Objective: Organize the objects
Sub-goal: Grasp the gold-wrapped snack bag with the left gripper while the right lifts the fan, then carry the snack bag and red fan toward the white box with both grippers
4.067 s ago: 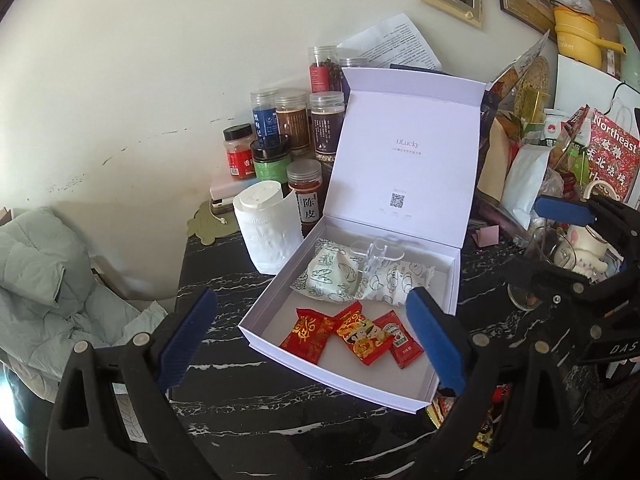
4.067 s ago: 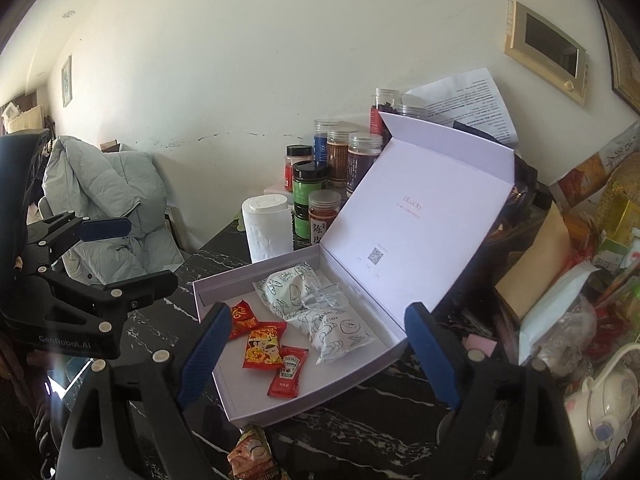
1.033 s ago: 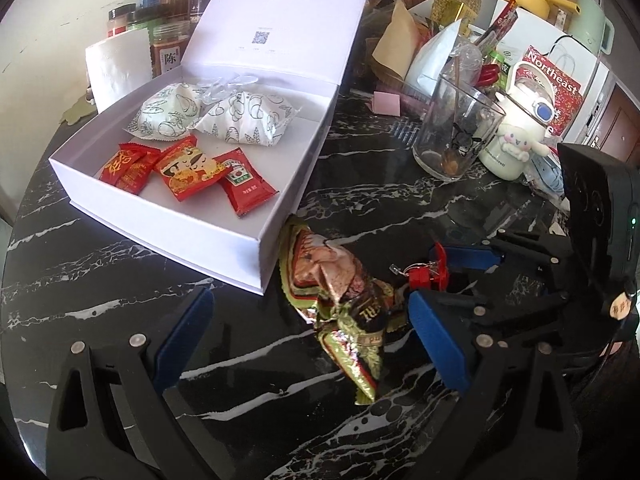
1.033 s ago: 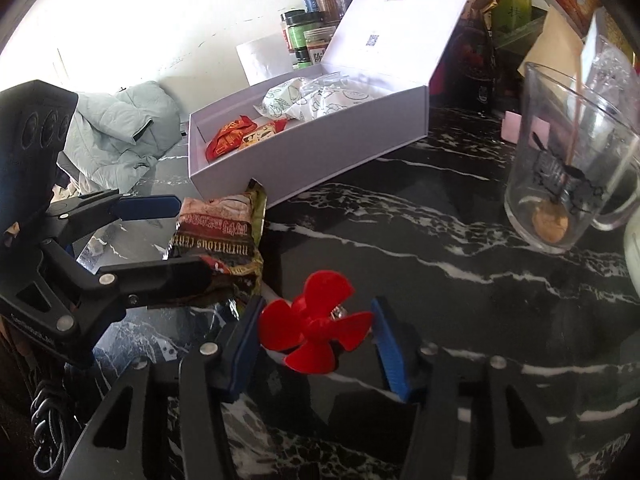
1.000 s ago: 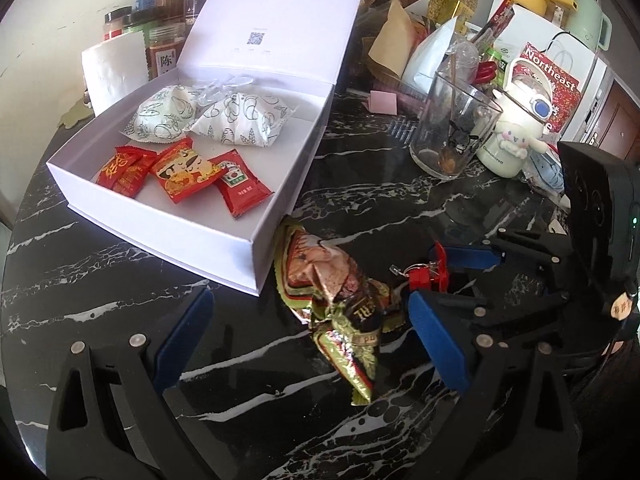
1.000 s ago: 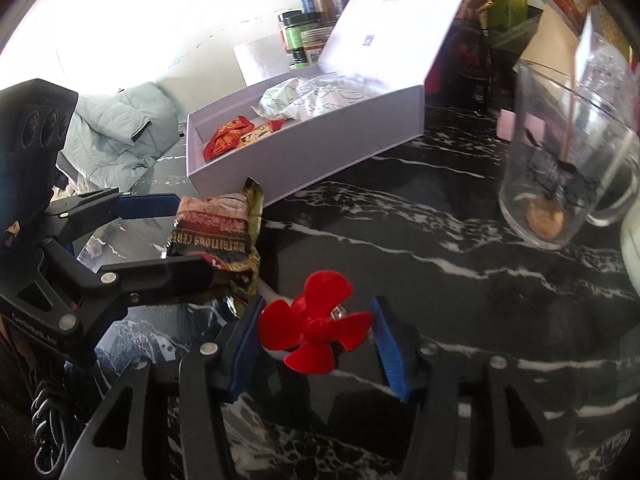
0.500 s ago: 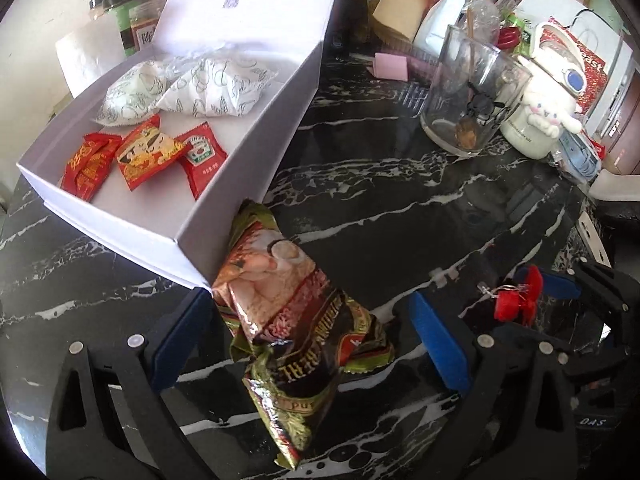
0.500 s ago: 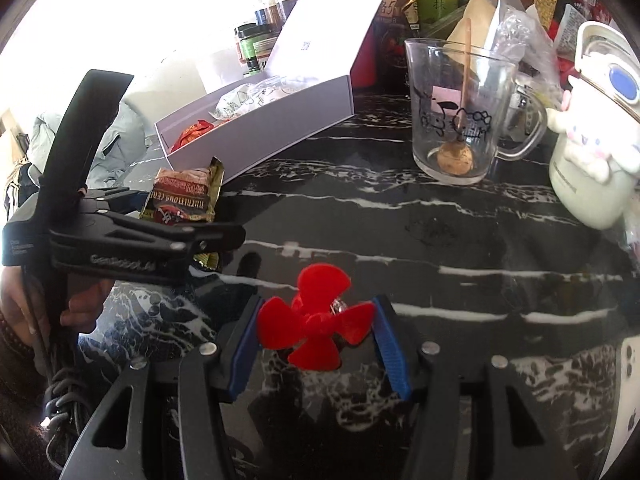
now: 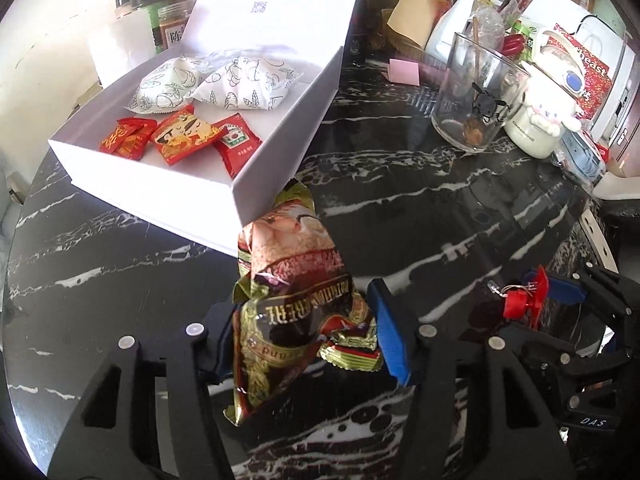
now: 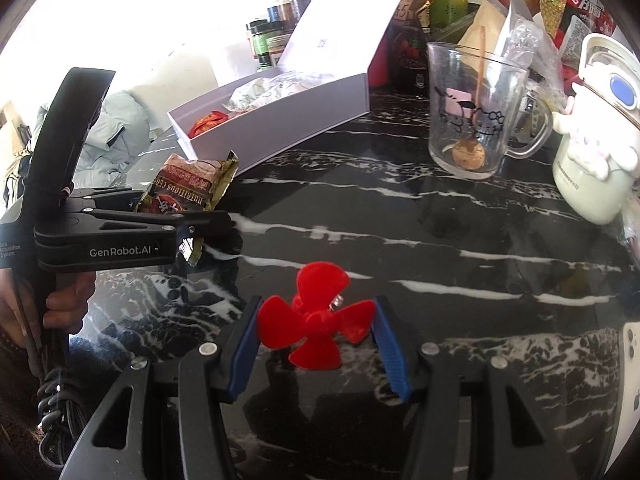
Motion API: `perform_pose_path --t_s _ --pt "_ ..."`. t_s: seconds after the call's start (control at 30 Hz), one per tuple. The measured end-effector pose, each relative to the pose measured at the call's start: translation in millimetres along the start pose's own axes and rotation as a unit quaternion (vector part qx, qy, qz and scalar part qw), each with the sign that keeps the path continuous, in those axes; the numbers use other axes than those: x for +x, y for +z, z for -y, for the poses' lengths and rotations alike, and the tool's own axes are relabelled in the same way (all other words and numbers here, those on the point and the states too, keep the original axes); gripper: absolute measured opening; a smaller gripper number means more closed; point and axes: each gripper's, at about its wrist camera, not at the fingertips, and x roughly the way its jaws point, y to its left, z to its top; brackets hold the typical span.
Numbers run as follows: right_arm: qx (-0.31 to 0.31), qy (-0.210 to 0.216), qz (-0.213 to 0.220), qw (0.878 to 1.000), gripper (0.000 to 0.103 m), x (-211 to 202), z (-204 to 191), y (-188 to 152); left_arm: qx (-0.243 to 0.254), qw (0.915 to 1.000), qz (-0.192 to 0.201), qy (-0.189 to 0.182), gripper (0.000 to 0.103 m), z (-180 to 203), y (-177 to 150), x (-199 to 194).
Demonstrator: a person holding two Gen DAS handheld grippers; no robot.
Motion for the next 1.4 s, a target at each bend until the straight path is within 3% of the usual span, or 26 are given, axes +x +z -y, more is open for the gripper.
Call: perform_pose_path --t_s 0.23,0.77,1.4 --pt "-0.011 0.013 -0.006 1.000 0.055 1 -21 0 -0.016 0.9998 -0.003 -0.012 0.056 -15 -19 -17" --pt "-0.047 0.037 0.008 0.998 0.055 -3 -67 12 -0.036 0.9992 0.018 -0.001 0.056 -42 -44 -51" --pt "-0.110 0.067 0.041 0.991 0.055 -8 -109 69 -0.042 0.9970 0.056 0.033 0.056 -74 -17 -90"
